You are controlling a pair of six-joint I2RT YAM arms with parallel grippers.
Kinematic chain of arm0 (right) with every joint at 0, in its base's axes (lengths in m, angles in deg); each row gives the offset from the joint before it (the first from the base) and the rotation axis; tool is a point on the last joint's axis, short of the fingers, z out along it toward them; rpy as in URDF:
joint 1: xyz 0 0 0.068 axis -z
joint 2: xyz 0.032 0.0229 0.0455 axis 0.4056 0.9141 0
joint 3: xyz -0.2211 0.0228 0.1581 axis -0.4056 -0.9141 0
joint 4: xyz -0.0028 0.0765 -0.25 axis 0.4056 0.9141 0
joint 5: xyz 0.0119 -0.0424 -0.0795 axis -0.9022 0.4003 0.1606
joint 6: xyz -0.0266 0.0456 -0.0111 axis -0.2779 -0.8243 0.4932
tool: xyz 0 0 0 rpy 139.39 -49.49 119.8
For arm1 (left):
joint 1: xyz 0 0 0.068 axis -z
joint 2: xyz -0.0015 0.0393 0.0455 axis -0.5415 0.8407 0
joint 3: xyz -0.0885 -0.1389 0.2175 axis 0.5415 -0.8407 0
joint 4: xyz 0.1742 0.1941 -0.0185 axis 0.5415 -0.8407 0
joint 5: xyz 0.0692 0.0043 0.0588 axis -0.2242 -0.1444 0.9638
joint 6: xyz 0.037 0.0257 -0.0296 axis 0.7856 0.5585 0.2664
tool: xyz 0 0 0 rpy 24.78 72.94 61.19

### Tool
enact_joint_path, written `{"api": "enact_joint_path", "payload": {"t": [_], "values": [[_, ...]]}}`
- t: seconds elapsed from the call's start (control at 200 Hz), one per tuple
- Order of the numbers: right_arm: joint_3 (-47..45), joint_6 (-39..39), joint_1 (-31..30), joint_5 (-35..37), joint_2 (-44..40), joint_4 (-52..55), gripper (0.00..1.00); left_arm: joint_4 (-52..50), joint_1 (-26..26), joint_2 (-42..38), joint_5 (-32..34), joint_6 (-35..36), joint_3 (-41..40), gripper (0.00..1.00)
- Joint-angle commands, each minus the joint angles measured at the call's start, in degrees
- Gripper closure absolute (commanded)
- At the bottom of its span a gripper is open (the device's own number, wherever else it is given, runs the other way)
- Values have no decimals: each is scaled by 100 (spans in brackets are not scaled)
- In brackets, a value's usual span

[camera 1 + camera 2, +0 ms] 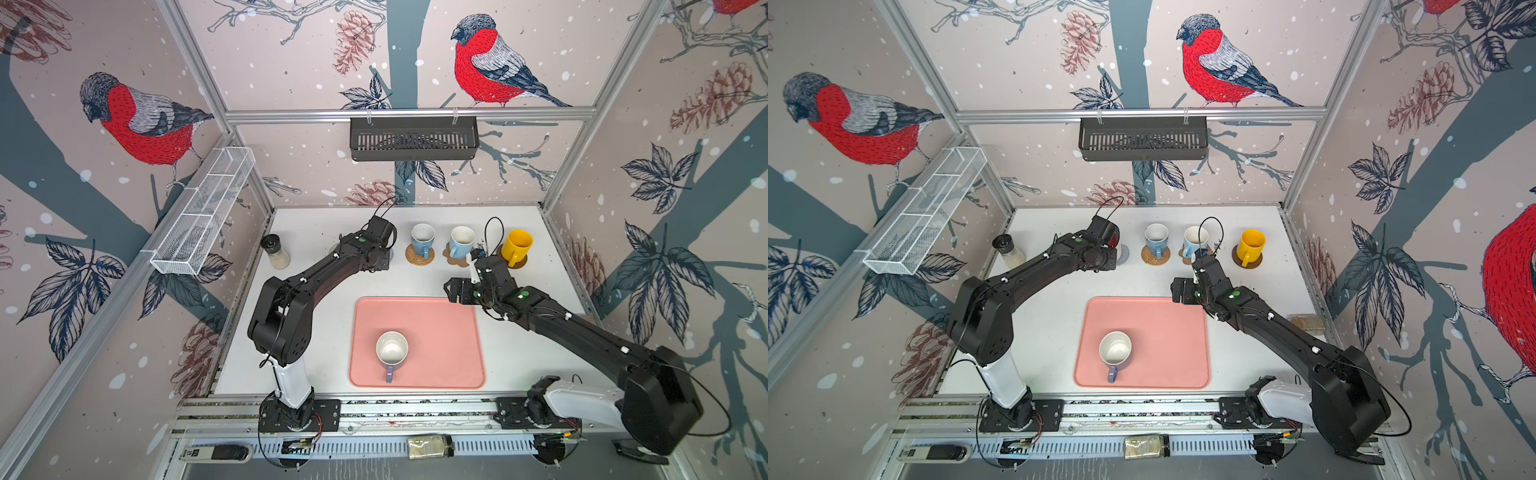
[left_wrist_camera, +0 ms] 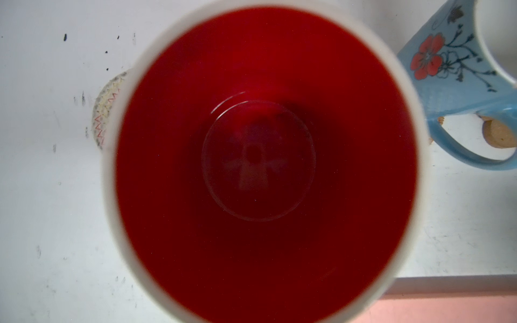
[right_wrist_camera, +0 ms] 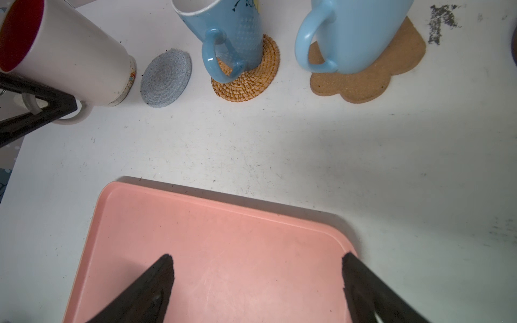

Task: Place cups on coasters
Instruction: Place the cup on the coaster.

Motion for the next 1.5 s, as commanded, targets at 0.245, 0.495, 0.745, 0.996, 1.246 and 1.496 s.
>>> {"api": "enact_joint_path", "payload": {"t": [0.245,0.495,0.745,0.996,1.246,1.496], "values": [[14,92,205,-8,62,5,6,88,-203,612,-63,159,669,100],[29,120,263,-99,133,0,7,73,-290,891,-91,159,829,100],[37,124,341,-181,133,-33,7,183,-324,1111,-194,137,960,100],[-2,120,389,-289,133,-63,7,198,-341,1351,-188,130,1084,100],[-27,120,416,-337,261,-110,7,172,-371,1483,-227,135,1187,100],[-37,115,459,-390,290,-149,7,124,-380,1634,-269,146,1337,100]]}}
